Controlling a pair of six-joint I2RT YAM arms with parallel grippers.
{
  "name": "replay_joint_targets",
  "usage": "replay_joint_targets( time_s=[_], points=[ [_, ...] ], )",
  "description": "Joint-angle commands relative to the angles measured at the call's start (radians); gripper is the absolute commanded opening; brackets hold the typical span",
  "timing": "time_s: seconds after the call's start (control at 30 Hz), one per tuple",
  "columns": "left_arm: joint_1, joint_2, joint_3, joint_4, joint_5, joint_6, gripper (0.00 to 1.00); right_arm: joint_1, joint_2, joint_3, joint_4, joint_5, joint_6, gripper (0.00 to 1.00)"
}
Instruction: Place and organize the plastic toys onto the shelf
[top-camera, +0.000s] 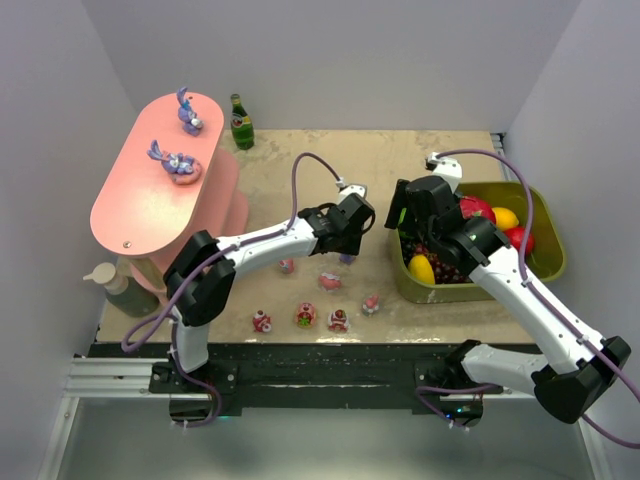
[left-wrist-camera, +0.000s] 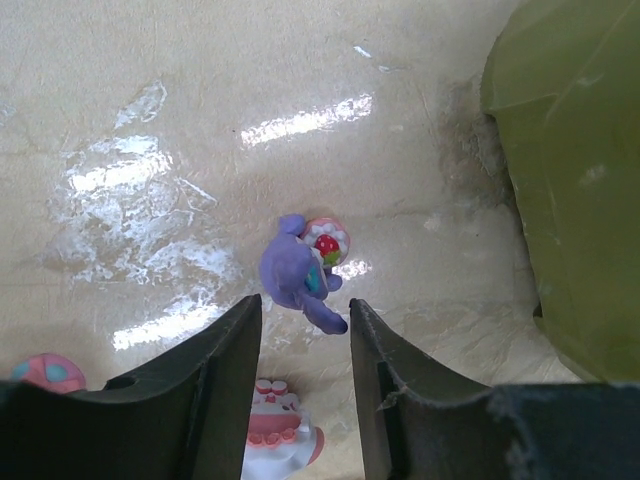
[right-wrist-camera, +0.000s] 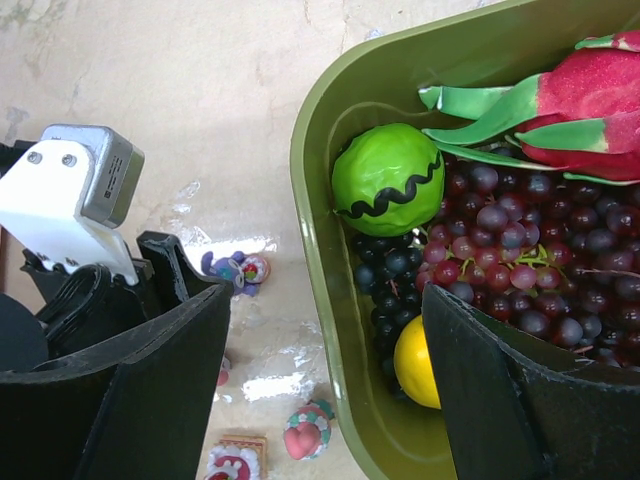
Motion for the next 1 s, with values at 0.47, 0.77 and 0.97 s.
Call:
replay_joint_targets(
  time_s=[0.47,0.77,0.97],
  points=[
    [-0.005,0.053,0.056,0.029,-0.042,0.014,0.42,-0.012,-0.013,-0.013,0.022,-0.001,-0.019,0.8],
    [-0.004,0.06,0.054,0.041,-0.091,0.03,0.4,-0.012,-0.007,-0.016,0.035,-0.004,-0.028,0.8],
    [-0.004,0.063,0.053,0.05,-0.108,0.034,0.33,-0.013,-0.006,-0.014,0.038,-0.002,-0.03,0.8]
  ],
)
